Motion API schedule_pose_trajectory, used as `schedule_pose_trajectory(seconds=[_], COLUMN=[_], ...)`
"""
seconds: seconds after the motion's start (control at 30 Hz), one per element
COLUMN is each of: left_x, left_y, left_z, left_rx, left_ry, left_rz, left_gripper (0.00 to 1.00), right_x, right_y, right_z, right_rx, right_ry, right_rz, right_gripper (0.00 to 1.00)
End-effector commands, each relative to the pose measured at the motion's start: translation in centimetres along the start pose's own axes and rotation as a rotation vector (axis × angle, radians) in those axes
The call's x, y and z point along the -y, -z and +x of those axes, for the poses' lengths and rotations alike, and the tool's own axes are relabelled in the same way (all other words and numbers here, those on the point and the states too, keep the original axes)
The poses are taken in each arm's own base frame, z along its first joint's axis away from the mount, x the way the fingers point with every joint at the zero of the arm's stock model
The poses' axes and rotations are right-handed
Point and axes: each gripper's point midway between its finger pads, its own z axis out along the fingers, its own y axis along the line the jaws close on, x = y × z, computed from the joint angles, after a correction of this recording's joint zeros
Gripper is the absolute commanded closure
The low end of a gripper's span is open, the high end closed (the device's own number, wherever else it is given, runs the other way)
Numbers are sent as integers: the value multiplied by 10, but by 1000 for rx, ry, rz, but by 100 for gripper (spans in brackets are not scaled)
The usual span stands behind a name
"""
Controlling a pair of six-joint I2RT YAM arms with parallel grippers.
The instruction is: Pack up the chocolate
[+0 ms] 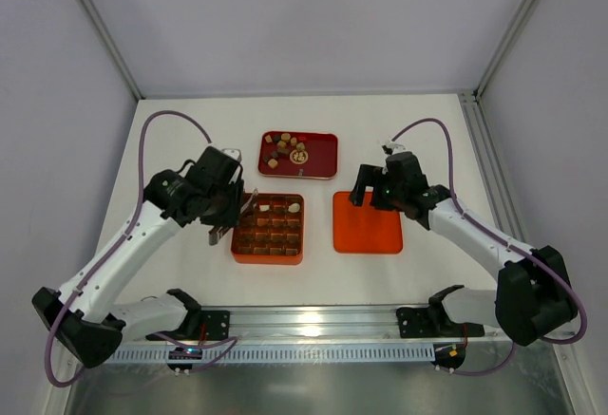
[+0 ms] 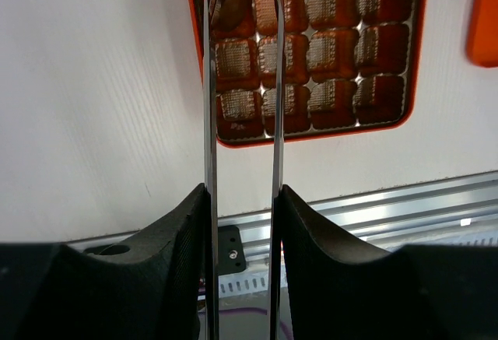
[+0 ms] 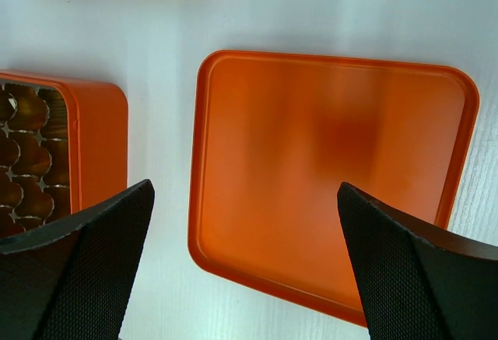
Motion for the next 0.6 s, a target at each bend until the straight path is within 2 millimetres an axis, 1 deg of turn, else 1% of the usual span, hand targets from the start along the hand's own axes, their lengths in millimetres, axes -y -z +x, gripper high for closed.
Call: schedule_pose_trajectory(seconds=[0.0, 0.03, 0.07, 0.1, 0.13, 0.17, 0.23, 0.27, 0.33, 0.37, 0.47, 0.5, 0.57], left_x=[16, 19, 22, 23, 27, 29, 35, 38, 40, 42, 41, 43, 40], left_y=[14, 20, 16, 15, 18, 11, 7, 2, -4, -12, -24, -35, -46], left_z=[-33, -43, -49, -54, -63, -68, -81, -92, -106, -118, -136, -144, -155], left_rx=[87, 112, 105, 112, 130, 117, 125, 125, 137, 132, 131, 117, 109], left_ry=[17, 18, 9, 6, 4, -12, -24, -32, -59, -65, -86, -88, -93], left_rz=[58, 69, 64, 62, 66, 58, 55, 42, 28, 11, -8, -9, -19], left_gripper=[60, 60, 60, 59, 59, 59, 59, 59, 59, 59, 59, 59, 59], right_x=[-14, -14, -15, -15, -15, -17, -18, -19, -20, -21, -20, -20, -20], right_y=[4, 5, 6, 6, 7, 8, 10, 11, 12, 12, 13, 13, 13], right_z=[-25, -25, -27, -28, -28, -31, -32, -33, -33, -33, -31, -30, -28], right_rx=[56, 55, 58, 59, 59, 65, 63, 64, 62, 61, 54, 52, 50], right_ry=[4, 7, 12, 16, 18, 24, 29, 32, 37, 38, 43, 43, 47], right_rz=[-35, -34, -35, -36, -36, -39, -41, -43, -51, -53, -56, -57, -61], right_gripper=[0, 0, 0, 0, 0, 0, 0, 0, 0, 0, 0, 0, 0])
